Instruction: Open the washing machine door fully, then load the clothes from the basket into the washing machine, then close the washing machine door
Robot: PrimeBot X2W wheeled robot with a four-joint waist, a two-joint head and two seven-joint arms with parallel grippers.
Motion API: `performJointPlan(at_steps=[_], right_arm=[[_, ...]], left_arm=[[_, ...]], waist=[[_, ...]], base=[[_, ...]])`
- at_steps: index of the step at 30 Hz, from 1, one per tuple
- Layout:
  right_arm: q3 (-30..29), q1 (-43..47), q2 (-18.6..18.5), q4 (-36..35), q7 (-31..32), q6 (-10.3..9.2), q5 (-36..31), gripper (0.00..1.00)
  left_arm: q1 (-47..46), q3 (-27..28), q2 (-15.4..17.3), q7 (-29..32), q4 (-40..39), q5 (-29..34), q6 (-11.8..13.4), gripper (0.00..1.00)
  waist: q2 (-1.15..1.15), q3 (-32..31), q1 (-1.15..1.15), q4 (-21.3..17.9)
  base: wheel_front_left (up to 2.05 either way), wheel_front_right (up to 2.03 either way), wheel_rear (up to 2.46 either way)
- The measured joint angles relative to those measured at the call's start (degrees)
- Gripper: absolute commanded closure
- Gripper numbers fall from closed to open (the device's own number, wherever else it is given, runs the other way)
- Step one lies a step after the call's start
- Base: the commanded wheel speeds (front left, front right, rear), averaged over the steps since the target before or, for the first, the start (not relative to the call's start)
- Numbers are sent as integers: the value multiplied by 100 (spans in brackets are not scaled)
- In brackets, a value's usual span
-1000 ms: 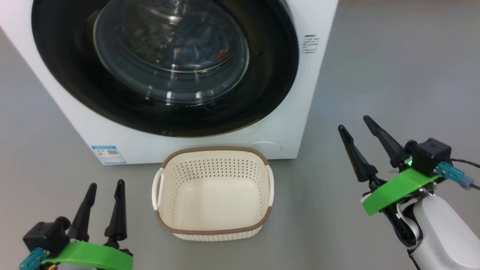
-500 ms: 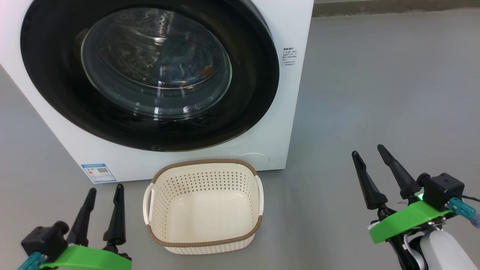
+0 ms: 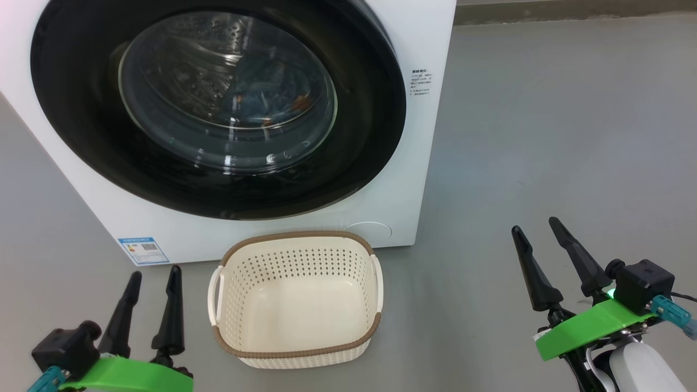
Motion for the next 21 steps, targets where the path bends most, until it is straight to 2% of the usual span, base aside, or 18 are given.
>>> performJointPlan(at_steps=[18,19,21], right_arm=[[3,6,21,19,0,0,-1,0],[8,7,24,25,0,0,0,100],[34,52,58,151,2,0,9,100]], left_arm=[[2,-5,-7,0,-3,-19,0,0],[2,-14,-12,1,3,-77,0,100],[51,-31,-76,2,120,-82,3,100]], waist=[[0,19,0,-8],[0,23,0,-10],[0,23,0,-10]], base=[[0,0,0],[0,0,0],[0,0,0]])
